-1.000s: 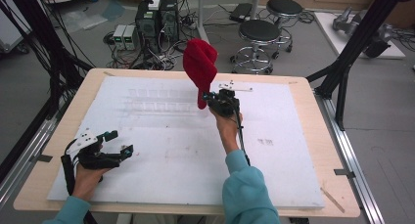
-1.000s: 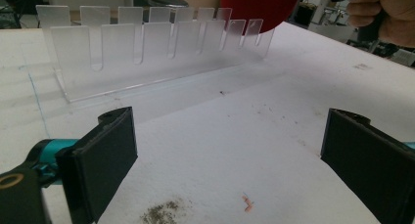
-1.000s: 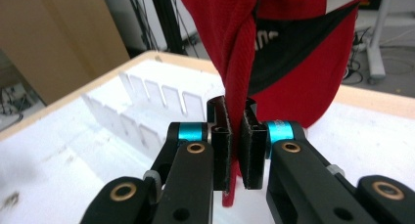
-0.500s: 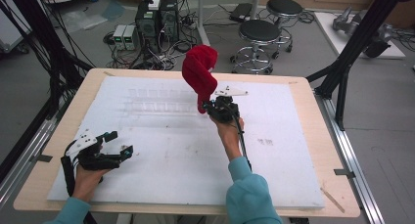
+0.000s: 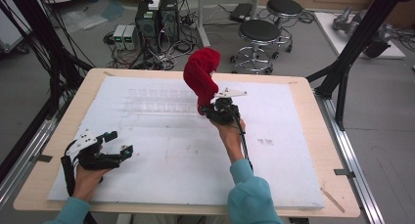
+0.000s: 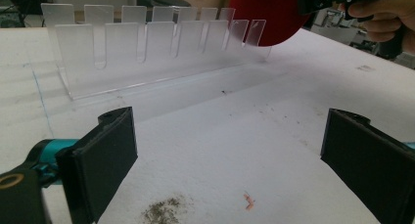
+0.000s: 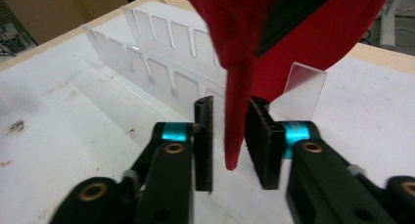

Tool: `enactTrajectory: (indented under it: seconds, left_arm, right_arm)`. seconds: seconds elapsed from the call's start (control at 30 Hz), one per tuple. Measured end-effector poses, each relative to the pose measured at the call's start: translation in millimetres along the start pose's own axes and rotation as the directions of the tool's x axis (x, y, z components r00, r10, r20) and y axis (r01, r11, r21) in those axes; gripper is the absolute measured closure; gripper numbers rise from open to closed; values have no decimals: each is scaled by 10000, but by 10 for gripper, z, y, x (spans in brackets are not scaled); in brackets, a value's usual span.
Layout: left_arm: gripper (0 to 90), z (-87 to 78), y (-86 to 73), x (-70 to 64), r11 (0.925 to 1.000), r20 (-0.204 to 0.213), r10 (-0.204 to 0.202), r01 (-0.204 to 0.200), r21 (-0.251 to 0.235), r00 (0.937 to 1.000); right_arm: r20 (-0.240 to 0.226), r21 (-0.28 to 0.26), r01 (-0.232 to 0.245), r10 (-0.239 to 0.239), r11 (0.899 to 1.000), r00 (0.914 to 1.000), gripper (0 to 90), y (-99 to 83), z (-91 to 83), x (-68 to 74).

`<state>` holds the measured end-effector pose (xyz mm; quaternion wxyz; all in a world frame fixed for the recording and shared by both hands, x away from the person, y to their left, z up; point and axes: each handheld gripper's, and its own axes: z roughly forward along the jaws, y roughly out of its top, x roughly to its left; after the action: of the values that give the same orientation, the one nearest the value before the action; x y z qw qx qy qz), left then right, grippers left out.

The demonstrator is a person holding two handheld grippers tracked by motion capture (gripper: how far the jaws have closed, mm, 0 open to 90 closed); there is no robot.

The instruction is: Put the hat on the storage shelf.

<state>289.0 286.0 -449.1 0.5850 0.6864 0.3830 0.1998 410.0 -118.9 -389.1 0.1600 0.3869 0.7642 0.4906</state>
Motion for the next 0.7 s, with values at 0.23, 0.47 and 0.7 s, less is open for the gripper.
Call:
enactTrajectory:
  seconds: [0.23,0.47,0.7]
  left_arm:
    - [72,1,0,-5,10000,-95,57,-56,65,9999]
    - [72,1,-1,-17,9997,-143,233,-233,49,9996]
    - [72,-22,-15,-55,9985,-321,504,-511,-213,9982]
  right_arm:
    - [444,-1,330,-330,9995,9985,451,22,-111,15]
    - [923,-321,113,-83,9994,9957,169,-83,-408,34]
    - [1181,-1020,758,-635,9919,9910,111,-251,-1124,107]
